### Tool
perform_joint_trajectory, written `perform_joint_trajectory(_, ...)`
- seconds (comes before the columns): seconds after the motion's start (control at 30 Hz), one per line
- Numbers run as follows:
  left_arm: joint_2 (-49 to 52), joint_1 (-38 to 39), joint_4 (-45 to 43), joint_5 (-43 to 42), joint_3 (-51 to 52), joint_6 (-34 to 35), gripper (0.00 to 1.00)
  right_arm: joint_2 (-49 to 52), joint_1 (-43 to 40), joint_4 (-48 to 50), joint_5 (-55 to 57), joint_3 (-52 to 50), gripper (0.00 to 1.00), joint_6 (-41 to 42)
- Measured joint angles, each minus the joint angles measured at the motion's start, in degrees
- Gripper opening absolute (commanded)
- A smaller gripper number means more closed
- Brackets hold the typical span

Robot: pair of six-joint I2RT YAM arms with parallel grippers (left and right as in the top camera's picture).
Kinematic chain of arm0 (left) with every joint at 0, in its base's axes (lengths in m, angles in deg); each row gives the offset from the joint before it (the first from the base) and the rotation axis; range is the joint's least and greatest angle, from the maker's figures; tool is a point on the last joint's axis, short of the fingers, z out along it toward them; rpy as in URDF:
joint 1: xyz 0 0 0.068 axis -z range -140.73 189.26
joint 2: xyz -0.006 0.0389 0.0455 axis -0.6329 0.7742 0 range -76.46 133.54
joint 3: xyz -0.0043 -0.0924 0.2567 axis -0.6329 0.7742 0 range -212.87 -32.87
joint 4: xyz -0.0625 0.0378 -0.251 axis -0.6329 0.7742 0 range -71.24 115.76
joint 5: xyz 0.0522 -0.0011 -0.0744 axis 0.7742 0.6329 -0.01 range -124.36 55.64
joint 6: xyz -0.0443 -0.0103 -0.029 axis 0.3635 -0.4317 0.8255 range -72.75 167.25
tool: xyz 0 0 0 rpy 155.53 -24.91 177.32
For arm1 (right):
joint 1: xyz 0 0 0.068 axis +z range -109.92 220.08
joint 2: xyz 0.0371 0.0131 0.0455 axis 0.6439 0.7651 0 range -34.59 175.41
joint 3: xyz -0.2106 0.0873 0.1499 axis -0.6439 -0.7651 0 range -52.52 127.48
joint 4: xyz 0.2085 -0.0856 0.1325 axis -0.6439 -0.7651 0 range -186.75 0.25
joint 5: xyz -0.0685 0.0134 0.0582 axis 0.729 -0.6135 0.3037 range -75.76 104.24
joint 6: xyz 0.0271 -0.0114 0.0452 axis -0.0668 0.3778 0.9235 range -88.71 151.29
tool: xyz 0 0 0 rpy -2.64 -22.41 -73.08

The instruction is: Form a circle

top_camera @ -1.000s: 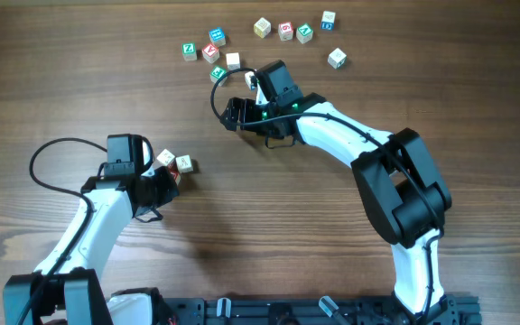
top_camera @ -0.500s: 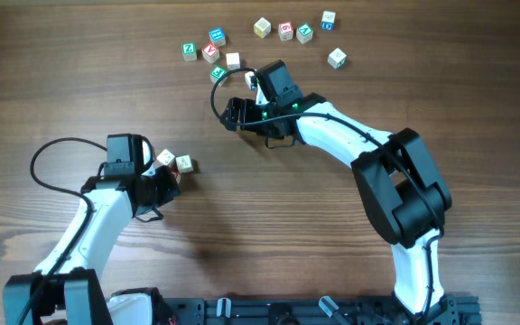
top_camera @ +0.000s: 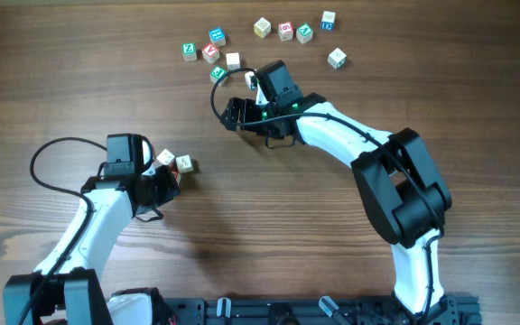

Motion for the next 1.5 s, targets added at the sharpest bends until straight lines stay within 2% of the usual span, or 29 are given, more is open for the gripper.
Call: perform_joint_trajectory(1.5,0.0,0.0,-0.13,-0.39,0.0,-0.48,0.04,0.0,0.0,0.0,0.0,0.0,0.99,0.0)
